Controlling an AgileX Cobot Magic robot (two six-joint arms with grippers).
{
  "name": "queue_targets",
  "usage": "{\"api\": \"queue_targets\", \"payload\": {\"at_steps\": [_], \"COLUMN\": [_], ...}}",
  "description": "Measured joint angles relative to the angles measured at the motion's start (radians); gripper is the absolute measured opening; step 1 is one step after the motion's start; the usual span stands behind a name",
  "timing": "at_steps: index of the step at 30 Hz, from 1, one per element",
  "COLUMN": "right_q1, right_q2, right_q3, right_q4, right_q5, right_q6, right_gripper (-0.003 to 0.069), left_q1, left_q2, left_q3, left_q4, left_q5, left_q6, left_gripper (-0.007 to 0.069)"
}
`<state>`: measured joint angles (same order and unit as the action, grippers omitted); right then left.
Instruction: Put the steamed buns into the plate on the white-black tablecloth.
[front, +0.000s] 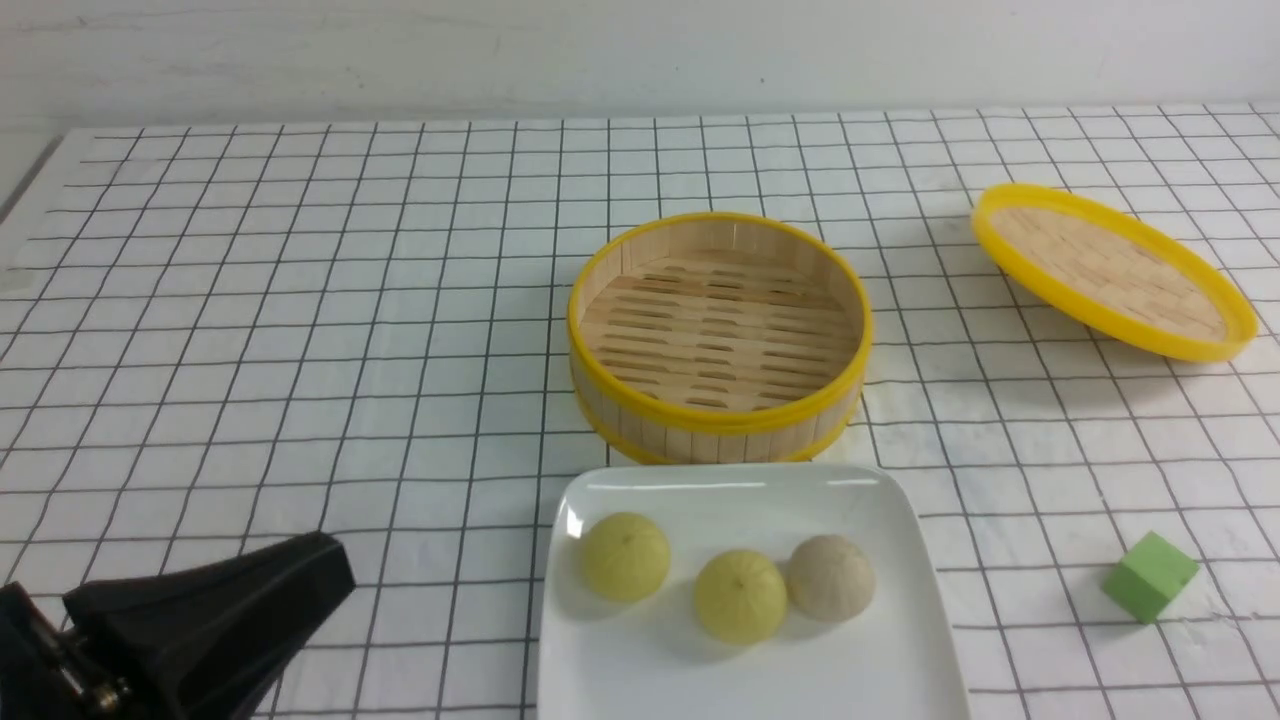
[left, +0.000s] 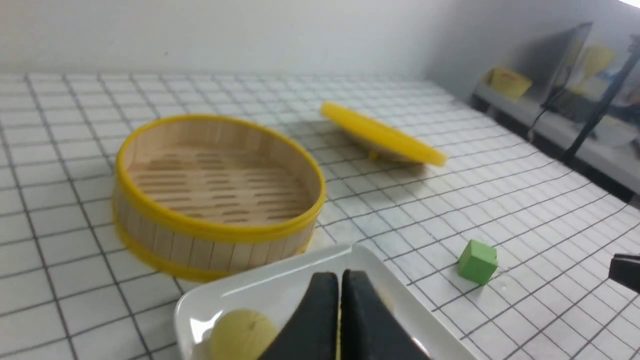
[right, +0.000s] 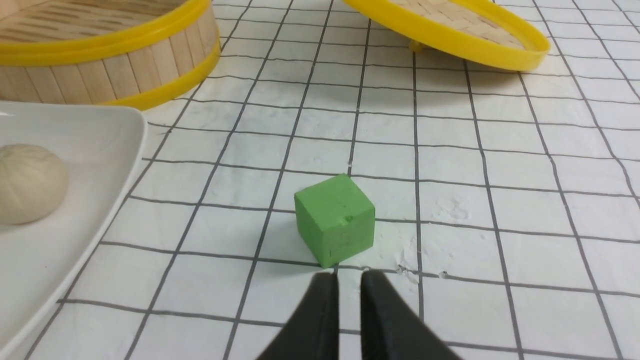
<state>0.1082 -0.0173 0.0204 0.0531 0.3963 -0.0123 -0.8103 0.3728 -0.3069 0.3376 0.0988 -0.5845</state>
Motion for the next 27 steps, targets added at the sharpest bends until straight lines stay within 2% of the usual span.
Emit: {"api": "queue_targets", "payload": {"at_steps": [11, 15, 17, 18, 19, 20, 21, 22, 23, 27], "right_q1": [0.0, 0.0, 0.0, 0.0, 0.0, 0.0, 0.0, 0.0, 0.0, 0.0], "right_q2": [0.0, 0.0, 0.0, 0.0, 0.0, 0.0, 0.0, 0.0, 0.0, 0.0], "right_q3": [0.0, 0.0, 0.0, 0.0, 0.0, 0.0, 0.0, 0.0, 0.0, 0.0], "right_q4": [0.0, -0.001, -0.001, -0.001, -0.002, -0.002, -0.002, -0.002, -0.002, -0.003], "right_q5": [0.0, 0.0, 0.0, 0.0, 0.0, 0.0, 0.0, 0.0, 0.0, 0.0], "right_q6": [0.001, 0.001, 0.002, 0.002, 0.002, 0.002, 0.002, 0.002, 0.002, 0.002], "right_gripper": [0.0111, 0.0117, 0.0119, 0.0119, 0.012, 0.012, 0.012, 0.012, 0.012, 0.0125], "left_q1": [0.0, 0.038, 0.11, 0.118, 0.201, 0.253, 0.309, 0.309, 0.402, 0.614], "left_q2": [-0.001, -0.013, -0.047, -0.047, -0.081, -0.101, -0.12, -0.124, -0.149, -0.206], "left_q3": [0.028, 0.03, 0.05, 0.05, 0.076, 0.094, 0.114, 0.118, 0.15, 0.262], "left_q4": [0.011, -0.065, -0.153, -0.161, -0.219, -0.241, -0.253, -0.253, -0.256, -0.256], "left_q5": [-0.002, 0.042, 0.06, 0.061, 0.064, 0.064, 0.064, 0.064, 0.065, 0.086], "left_q6": [-0.003, 0.113, 0.241, 0.241, 0.328, 0.36, 0.38, 0.383, 0.397, 0.397], "left_gripper": [0.0041, 0.0046, 0.005, 0.005, 0.0052, 0.0052, 0.0053, 0.0053, 0.0054, 0.0055]}}
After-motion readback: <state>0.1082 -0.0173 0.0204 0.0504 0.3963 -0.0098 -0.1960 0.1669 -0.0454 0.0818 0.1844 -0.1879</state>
